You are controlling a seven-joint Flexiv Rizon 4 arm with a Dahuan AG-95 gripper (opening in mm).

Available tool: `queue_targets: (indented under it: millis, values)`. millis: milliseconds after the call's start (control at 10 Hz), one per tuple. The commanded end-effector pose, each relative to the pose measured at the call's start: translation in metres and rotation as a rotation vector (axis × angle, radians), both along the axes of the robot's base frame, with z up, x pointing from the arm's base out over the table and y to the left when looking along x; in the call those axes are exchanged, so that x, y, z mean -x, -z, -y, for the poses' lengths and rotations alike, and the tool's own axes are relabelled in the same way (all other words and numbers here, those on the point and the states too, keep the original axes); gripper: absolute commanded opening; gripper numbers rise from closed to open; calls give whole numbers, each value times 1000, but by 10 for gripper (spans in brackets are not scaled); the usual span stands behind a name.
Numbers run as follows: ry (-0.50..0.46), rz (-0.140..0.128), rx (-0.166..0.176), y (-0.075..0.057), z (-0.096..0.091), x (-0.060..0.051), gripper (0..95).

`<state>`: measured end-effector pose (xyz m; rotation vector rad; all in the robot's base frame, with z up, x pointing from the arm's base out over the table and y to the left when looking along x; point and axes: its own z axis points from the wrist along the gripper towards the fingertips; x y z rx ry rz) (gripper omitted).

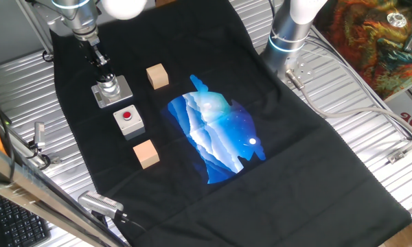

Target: Screw the lid onto the jar

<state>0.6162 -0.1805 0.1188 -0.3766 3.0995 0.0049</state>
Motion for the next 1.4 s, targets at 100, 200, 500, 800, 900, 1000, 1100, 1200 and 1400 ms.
queue_targets:
  millis: [100,200,500,800,900,1000,1100,1200,1400]
  values:
    - [-11,17,-20,1,0,-3,760]
    - [-16,15,-21,1,0,-3,760]
    - [-16,14,-18,2,0,-3,760]
    - [-16,15,-17,3,-1,-3,760]
    - [-16,12,-18,1,-2,-4,760]
    - [-18,10,-10,-2,-3,-6,760]
    - [-17,8,-10,-4,-4,-9,760]
    - [-17,6,-9,-4,-5,-9,760]
    - [-19,6,-8,-4,-5,-9,760]
